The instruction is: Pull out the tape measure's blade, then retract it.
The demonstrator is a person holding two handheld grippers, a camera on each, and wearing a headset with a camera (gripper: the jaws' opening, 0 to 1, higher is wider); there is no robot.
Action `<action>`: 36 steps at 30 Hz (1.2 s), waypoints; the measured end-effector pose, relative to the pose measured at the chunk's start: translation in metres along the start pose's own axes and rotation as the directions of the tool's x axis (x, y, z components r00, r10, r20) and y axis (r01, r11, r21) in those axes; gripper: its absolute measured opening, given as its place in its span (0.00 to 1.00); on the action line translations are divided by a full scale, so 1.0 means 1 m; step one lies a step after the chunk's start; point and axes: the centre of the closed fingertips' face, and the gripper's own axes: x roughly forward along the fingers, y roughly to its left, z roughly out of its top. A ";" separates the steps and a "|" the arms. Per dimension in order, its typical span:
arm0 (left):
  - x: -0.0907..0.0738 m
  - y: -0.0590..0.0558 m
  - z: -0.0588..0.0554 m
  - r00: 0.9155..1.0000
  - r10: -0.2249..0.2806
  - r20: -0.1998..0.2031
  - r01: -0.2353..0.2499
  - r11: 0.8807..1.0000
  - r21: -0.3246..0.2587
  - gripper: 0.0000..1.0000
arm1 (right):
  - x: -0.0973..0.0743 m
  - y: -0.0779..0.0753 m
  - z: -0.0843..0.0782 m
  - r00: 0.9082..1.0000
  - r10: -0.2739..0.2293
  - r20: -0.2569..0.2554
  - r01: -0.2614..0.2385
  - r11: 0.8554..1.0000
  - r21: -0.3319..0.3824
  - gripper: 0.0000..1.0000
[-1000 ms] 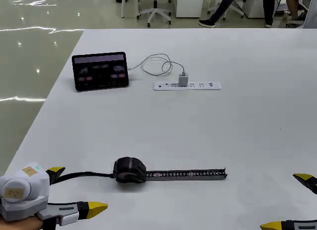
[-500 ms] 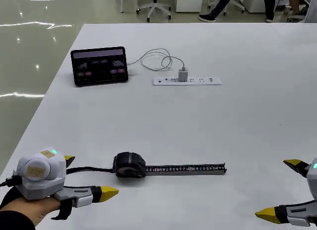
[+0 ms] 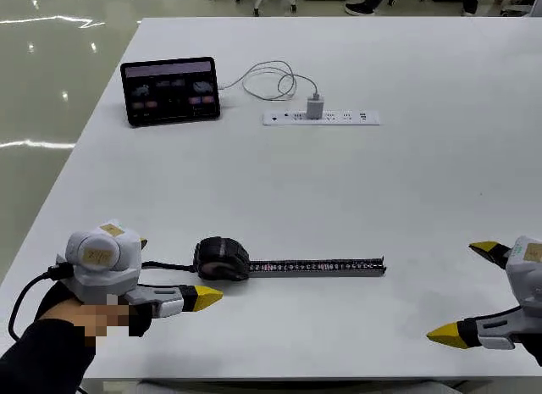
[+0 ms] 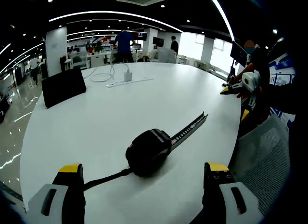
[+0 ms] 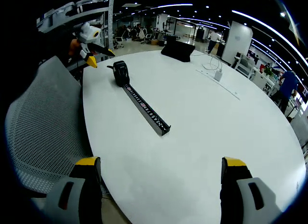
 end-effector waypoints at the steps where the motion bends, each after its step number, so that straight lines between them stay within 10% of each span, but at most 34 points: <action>1: 0.001 -0.001 0.000 1.000 0.002 -0.003 -0.002 1.000 0.000 1.00 | 0.000 -0.001 0.001 1.000 0.000 -0.002 0.000 1.000 -0.006 1.00; 13: 0.031 -0.004 0.011 0.998 0.055 -0.004 -0.055 0.998 -0.035 1.00 | 0.020 -0.011 0.006 0.997 0.058 -0.059 -0.063 0.994 -0.091 0.98; 26: 0.053 -0.008 -0.003 0.993 0.117 0.020 -0.111 0.975 -0.191 1.00 | 0.043 -0.017 0.017 0.984 0.128 -0.124 -0.148 0.974 -0.169 0.98; 36: 0.061 -0.005 0.002 0.974 0.214 0.075 -0.192 0.954 -0.228 1.00 | 0.066 -0.010 0.029 0.965 0.203 -0.165 -0.240 0.938 -0.251 0.94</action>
